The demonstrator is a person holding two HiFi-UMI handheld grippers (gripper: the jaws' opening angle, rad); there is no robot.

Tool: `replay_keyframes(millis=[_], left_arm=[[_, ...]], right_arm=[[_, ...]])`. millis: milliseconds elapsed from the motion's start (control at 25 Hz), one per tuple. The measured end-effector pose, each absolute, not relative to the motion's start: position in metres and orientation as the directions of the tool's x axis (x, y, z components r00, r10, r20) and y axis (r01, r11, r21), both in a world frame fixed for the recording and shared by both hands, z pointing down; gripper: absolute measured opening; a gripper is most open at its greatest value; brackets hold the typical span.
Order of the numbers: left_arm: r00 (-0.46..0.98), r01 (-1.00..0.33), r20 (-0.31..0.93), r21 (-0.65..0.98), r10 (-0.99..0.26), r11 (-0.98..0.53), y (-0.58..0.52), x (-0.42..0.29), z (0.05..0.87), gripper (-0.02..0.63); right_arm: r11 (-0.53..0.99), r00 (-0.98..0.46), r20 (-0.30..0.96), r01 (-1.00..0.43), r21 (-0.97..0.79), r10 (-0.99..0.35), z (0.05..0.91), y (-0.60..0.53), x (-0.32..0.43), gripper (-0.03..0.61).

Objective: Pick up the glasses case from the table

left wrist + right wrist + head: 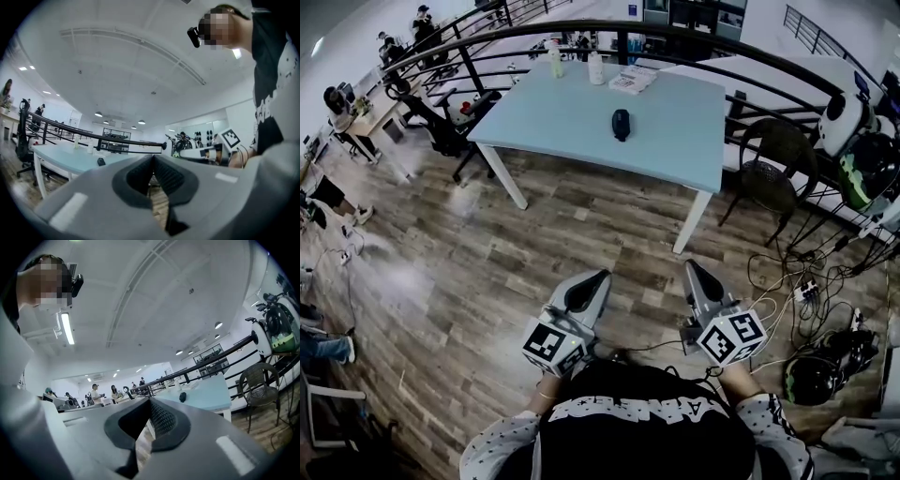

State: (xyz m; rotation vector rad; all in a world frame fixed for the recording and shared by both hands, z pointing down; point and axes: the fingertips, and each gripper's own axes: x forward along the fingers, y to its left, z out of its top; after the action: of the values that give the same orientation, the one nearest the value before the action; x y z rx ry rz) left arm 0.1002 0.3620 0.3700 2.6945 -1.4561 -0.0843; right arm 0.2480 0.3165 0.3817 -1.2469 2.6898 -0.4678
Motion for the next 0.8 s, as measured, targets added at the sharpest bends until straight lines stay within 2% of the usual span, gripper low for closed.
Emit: replay_keyframes(millis=[440, 800], left_arm=[[0.574, -0.812, -0.052, 0.093, -0.817, -0.576, 0.334, 0.042, 0.368, 0.0], [0.593, -0.796, -0.045, 0.115, -0.804, -0.594, 0.325, 0.026, 0.381, 0.0]], right_arm=[[0.572, -0.6, 0.006, -0.765, -0.295, -0.8, 0.372, 0.28, 0.206, 0.006], [0.542, -0.578, 0.054, -0.79, -0.287, -0.814, 0.381, 0.273, 0.193, 0.006]])
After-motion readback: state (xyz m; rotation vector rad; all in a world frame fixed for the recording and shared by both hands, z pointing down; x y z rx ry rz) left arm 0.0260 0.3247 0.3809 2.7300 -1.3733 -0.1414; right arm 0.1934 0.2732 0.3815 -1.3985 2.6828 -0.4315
